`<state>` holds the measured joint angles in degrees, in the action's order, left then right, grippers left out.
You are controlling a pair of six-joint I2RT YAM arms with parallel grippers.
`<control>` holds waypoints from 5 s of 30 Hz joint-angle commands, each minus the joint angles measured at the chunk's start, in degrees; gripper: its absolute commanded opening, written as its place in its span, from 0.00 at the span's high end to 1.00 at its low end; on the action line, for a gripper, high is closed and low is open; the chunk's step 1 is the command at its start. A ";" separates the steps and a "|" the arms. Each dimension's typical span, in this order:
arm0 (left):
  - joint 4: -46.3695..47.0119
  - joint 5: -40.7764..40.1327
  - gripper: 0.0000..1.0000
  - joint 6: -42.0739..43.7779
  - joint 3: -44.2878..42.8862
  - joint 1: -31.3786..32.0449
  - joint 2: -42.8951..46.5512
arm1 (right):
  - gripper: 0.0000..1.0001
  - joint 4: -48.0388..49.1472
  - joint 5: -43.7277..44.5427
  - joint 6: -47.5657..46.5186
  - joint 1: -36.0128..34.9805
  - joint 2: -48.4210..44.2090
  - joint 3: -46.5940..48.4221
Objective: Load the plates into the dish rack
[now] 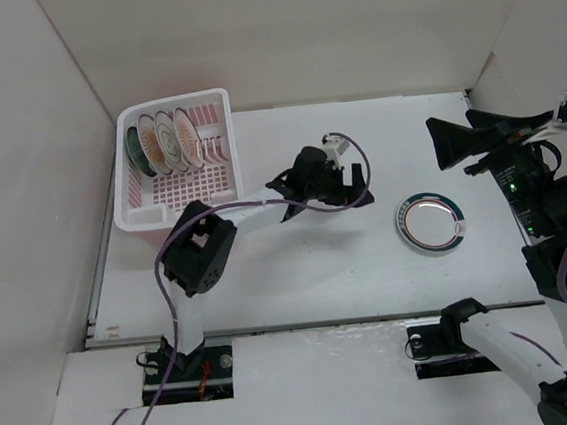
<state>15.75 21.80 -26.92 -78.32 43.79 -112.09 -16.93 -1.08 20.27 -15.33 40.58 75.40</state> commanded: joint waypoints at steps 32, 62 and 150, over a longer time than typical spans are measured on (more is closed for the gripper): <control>8.60 8.34 0.08 -15.18 -23.53 8.68 -26.25 | 0.00 -0.47 -2.26 -1.90 -6.55 -4.10 1.51; 3.41 2.37 0.72 -16.85 -25.56 10.35 -30.11 | 0.00 0.05 -1.20 -1.90 -7.61 -6.21 -0.07; -10.83 -64.87 1.00 44.84 -16.77 -23.49 11.11 | 0.00 11.74 -3.40 -0.41 -10.86 15.58 -9.21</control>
<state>-2.04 -41.54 15.40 -94.04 20.51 -101.21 -8.49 -3.51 20.51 -25.36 56.25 65.87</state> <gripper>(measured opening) 0.039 0.998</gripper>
